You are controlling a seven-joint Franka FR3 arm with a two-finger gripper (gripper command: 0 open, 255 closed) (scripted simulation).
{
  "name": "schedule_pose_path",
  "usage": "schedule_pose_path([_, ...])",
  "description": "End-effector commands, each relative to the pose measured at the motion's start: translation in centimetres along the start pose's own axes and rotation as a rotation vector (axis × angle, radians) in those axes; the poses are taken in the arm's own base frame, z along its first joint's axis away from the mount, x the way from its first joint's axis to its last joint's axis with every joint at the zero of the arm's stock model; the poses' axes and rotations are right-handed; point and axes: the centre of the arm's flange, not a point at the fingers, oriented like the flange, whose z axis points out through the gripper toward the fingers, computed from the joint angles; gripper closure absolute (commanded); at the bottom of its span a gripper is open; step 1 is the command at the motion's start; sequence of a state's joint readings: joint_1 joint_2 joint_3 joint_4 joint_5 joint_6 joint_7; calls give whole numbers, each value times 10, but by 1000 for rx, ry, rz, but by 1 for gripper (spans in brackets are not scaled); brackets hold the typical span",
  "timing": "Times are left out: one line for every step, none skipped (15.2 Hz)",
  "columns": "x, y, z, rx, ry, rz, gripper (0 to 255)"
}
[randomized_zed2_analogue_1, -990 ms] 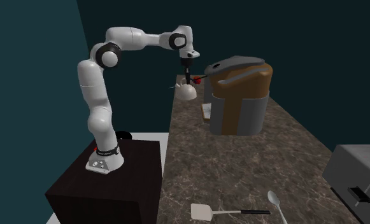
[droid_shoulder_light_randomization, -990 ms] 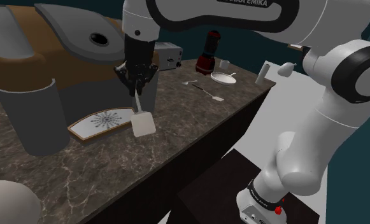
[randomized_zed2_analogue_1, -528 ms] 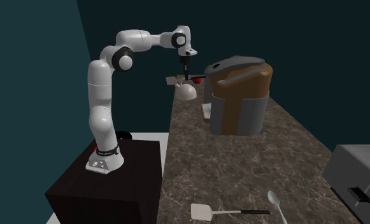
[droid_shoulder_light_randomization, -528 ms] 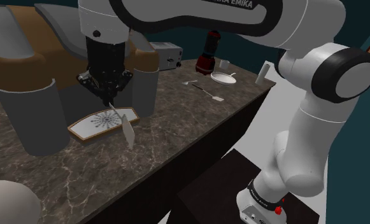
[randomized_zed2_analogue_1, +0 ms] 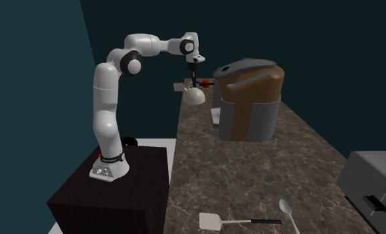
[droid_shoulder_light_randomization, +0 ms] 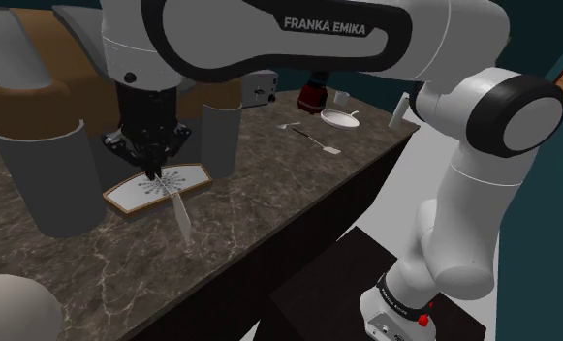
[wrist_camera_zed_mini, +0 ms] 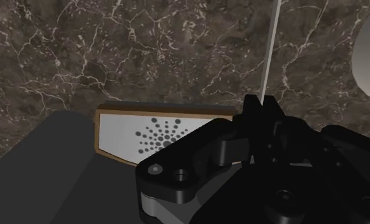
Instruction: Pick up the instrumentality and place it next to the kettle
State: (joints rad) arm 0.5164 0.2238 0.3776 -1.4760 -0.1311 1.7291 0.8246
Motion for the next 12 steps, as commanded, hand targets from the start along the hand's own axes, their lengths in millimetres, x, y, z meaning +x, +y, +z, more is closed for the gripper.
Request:
schedule_pose_path([0,0,11,0,0,0,255])
schedule_pose_path([-1,0,17,0,0,0,255])
schedule_pose_path([-1,0,22,0,0,0,255])
schedule_pose_path([-1,0,27,0,0,0,255])
schedule_pose_path([-2,0,32,0,0,0,255])
schedule_pose_path([-2,0,38,0,0,0,255])
schedule_pose_path([-2,0,43,0,0,0,255])
schedule_pose_path([-3,0,48,0,0,0,255])
schedule_pose_path([-3,0,53,0,0,0,255])
schedule_pose_path([-3,0,59,0,0,0,255])
schedule_pose_path([-4,0,64,0,0,0,255])
schedule_pose_path([-4,0,69,0,0,0,255])
